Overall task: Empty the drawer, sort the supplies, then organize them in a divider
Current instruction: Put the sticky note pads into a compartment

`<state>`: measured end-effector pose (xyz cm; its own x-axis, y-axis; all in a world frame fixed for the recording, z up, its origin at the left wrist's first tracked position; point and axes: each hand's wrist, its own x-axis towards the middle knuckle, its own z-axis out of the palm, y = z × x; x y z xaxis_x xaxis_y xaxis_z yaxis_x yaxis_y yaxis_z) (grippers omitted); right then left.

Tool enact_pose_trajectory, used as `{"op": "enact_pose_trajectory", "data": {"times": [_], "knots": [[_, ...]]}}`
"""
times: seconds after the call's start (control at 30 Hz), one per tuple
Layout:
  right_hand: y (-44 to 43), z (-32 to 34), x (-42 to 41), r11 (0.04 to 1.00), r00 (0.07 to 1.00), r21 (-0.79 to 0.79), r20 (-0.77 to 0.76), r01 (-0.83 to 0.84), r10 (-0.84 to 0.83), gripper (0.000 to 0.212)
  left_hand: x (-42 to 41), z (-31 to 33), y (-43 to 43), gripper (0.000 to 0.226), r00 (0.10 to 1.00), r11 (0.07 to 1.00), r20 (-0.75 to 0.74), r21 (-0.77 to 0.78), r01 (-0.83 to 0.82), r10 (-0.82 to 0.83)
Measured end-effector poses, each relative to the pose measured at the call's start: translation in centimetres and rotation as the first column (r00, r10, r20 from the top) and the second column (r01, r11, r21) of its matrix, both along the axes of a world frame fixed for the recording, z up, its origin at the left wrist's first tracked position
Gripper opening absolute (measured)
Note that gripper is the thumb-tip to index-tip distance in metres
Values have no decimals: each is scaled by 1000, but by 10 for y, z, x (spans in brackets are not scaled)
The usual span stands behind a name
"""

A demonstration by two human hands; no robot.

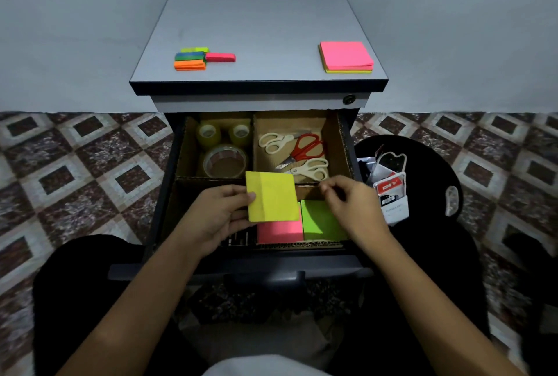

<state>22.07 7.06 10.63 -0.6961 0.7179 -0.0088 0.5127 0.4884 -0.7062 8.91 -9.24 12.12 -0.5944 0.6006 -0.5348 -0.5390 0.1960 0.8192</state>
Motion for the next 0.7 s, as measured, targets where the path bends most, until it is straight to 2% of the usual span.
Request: {"op": "enact_pose_trajectory", "data": {"times": [0.07,0.13,0.27,0.43,0.53,0.7], "knots": [[11,3,7,981,999,194,-54,14,-3,18,7,-1,10,9,997,997,-4,-12,80,-80],[23,0,11,949,1000,316,-29,18,-9,23,15,-2,21,8,991,990,-1,-29,137,-137],[31,-13,18,968,991,251,136,-20,-14,39,29,-9,45,7,982,980,47,-65,186,-183],[26,-20,23,965,974,247,222,-92,36,47,41,-20,63,8,971,962,52,-134,237,-231],[27,-20,24,966,980,250,199,-73,23,45,43,-27,69,8,965,952,43,-159,263,-260],[26,-21,24,965,983,255,185,-68,20,44,40,-40,67,17,951,919,-101,-304,252,-294]]}}
